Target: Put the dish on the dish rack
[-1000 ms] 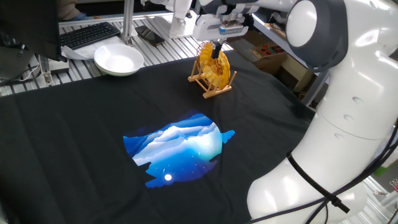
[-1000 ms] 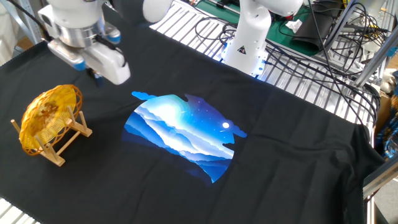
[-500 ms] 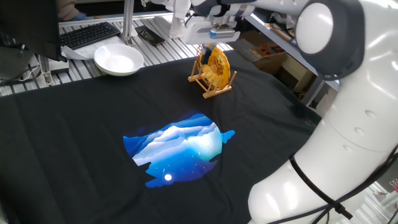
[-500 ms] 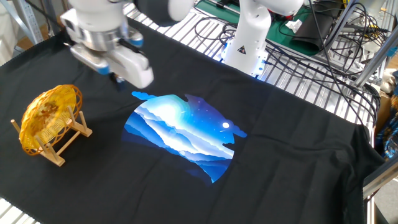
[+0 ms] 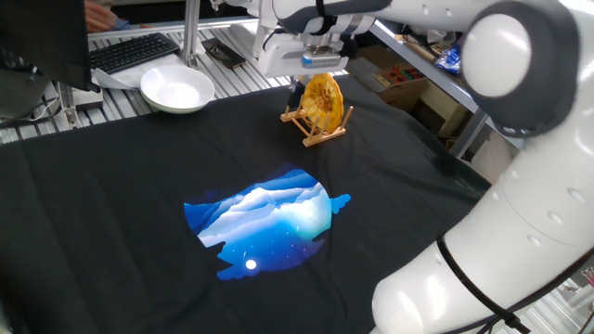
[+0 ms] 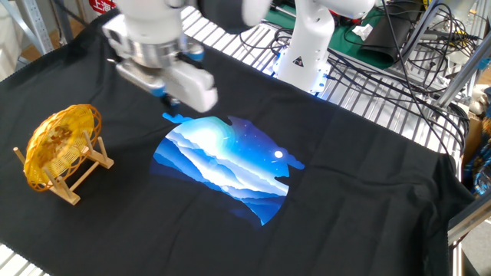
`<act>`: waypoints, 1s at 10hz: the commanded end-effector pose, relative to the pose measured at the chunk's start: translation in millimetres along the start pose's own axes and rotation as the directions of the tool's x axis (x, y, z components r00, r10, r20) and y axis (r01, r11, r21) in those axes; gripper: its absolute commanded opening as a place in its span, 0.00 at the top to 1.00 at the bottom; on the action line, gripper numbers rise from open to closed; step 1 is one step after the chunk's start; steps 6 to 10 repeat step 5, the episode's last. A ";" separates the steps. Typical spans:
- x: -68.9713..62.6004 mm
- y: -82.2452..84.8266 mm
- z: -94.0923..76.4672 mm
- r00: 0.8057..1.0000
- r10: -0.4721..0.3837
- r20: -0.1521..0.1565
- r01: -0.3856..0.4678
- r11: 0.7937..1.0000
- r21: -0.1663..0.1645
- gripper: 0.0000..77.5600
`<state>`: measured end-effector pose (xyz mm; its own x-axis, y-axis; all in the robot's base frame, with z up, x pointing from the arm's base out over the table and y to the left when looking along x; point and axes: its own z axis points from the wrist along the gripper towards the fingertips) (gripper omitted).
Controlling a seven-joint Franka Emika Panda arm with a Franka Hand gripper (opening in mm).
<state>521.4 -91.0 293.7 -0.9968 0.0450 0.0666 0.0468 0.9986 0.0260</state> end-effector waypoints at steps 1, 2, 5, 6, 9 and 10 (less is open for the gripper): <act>9.9 9.7 -1.4 1.000 -0.026 -0.017 0.026 1.000 -0.007 0.98; 9.9 9.7 -1.4 0.999 -0.027 -0.019 0.027 1.000 -0.008 0.98; 9.9 9.7 -1.4 1.000 -0.017 -0.018 0.017 1.000 -0.006 0.98; 9.9 9.7 -1.4 1.000 -0.017 -0.018 0.017 1.000 -0.006 0.98; 9.9 9.7 -1.4 1.000 -0.017 -0.018 0.017 1.000 -0.006 0.98; 9.9 9.7 -1.4 1.000 -0.017 -0.018 0.017 1.000 -0.006 0.98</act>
